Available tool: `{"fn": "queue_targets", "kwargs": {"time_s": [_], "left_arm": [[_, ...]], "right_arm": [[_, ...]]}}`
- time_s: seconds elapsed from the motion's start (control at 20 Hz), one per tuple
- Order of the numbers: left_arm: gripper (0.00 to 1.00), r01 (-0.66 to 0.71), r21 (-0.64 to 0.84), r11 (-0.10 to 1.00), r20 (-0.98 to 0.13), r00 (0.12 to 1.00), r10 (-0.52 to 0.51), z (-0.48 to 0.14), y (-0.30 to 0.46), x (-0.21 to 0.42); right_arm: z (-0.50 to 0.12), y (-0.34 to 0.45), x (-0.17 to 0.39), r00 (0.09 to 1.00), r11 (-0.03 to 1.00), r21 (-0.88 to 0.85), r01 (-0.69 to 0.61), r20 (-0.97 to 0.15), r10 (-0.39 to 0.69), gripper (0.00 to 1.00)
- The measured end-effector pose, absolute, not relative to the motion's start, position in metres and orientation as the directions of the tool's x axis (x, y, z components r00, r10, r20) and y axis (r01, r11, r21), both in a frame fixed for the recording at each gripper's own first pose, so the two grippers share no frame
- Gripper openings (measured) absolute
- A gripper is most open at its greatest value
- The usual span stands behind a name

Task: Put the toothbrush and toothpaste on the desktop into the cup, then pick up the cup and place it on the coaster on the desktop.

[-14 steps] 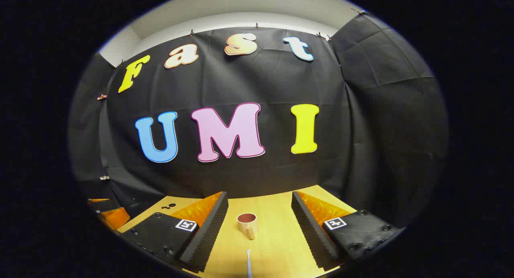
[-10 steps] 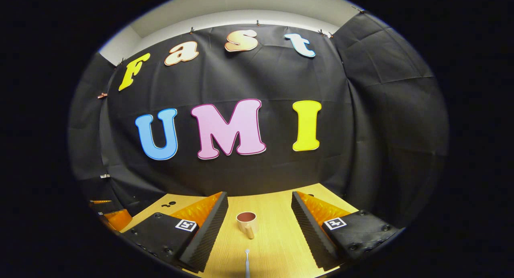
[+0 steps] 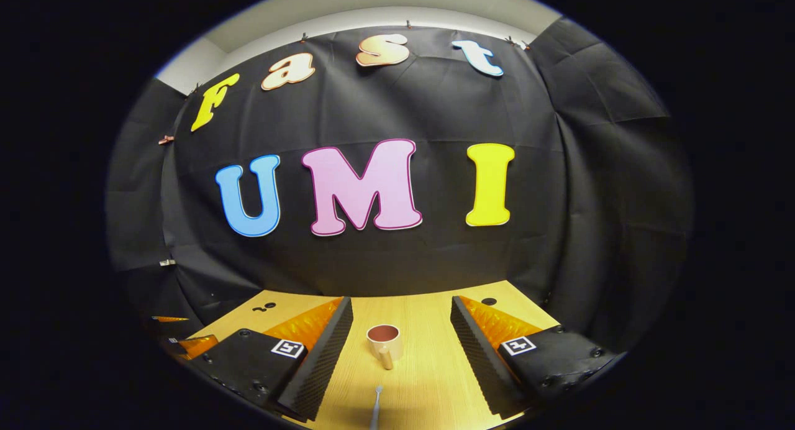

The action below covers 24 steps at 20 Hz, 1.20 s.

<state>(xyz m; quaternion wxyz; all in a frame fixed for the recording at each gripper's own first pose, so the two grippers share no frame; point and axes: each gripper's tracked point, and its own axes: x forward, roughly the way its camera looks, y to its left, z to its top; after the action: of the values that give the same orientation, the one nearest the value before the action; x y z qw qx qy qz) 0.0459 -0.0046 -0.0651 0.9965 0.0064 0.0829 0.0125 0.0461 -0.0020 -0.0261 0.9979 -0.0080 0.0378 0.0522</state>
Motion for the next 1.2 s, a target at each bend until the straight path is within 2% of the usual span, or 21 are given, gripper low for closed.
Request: {"fn": "queue_targets", "kwargs": {"time_s": [0.3, 0.6, 1.2], "left_arm": [[0.97, -0.05, 0.038, 0.998, -0.329, 0.943, 0.06, -0.141, 0.005, 0.071], [0.98, -0.065, 0.058, 0.996, -0.5, 0.862, 0.085, -0.218, 0.015, 0.093], [0.96, -0.095, 0.06, 0.994, -0.705, 0.701, 0.11, -0.304, 0.014, 0.1]], "right_arm": [[-0.053, -0.004, 0.075, 0.977, 0.988, -0.003, -0.156, -0.146, 0.154, 0.98], [-0.075, -0.018, 0.105, 0.964, 0.983, 0.008, -0.185, -0.193, 0.183, 0.98], [-0.131, -0.032, 0.129, 0.915, 0.972, 0.088, -0.22, -0.327, 0.237, 0.98]]}}
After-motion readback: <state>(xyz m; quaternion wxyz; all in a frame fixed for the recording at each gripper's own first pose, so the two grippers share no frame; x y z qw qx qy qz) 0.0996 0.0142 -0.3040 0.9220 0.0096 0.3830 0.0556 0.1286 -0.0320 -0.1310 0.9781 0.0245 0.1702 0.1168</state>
